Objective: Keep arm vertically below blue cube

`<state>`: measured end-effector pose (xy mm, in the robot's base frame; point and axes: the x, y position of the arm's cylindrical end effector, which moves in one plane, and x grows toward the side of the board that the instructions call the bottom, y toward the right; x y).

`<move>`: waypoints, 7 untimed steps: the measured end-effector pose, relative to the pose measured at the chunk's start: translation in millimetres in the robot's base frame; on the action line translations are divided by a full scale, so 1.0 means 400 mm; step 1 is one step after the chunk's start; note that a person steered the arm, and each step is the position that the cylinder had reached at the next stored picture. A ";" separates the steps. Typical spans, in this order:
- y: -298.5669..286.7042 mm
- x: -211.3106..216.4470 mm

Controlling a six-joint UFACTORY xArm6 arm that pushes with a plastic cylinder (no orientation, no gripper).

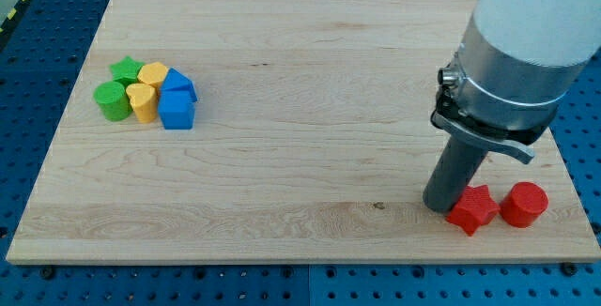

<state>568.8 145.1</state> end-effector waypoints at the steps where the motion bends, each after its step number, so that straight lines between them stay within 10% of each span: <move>1: 0.020 0.000; 7: -0.330 -0.010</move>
<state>564.7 13.2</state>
